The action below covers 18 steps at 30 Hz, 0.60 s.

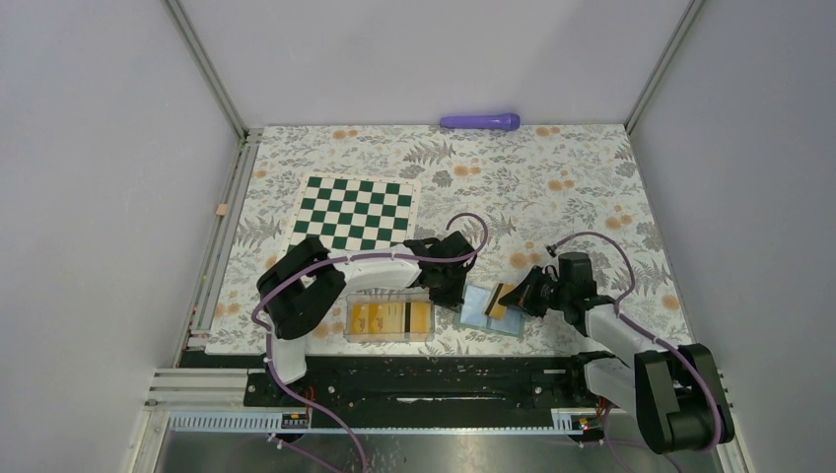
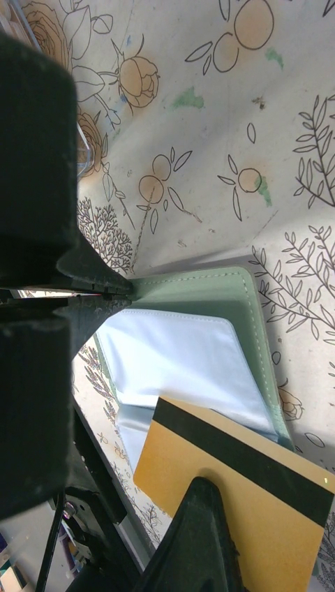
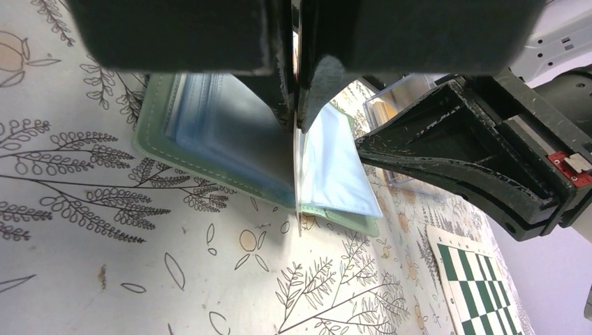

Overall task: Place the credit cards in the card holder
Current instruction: Insert the credit card into the card holder.

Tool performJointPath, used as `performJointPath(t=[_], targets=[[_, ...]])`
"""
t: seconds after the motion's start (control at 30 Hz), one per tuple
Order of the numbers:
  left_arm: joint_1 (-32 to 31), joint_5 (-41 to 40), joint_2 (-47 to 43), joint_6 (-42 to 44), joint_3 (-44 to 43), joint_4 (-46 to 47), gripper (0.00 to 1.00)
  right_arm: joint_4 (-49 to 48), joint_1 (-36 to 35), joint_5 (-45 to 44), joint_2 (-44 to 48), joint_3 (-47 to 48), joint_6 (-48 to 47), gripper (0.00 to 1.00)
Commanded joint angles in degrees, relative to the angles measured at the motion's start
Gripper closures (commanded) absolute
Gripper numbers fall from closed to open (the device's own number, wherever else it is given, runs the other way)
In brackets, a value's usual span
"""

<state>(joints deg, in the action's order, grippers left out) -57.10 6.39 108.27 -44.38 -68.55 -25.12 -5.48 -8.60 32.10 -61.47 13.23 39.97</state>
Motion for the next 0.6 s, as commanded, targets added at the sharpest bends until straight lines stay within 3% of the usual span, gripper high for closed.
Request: performJointPath(t=[0.0, 0.27, 0.57], targets=[[-0.20, -1.29, 2.72, 1.40, 0.37, -3.91, 1.00, -1.94, 0.00, -1.85, -4.15, 1.36, -0.11, 1.00], [-0.23, -1.00, 2.79, 1.49, 0.07, -3.97, 1.00, -8.81, 0.07, 5.78, -10.66, -0.62, 2.51, 1.00], [-0.20, -0.78, 3.48, 1.49, -0.32, -3.89, 1.00, 2.19, 0.03, 6.08, -4.46, -0.35, 2.10, 1.00]])
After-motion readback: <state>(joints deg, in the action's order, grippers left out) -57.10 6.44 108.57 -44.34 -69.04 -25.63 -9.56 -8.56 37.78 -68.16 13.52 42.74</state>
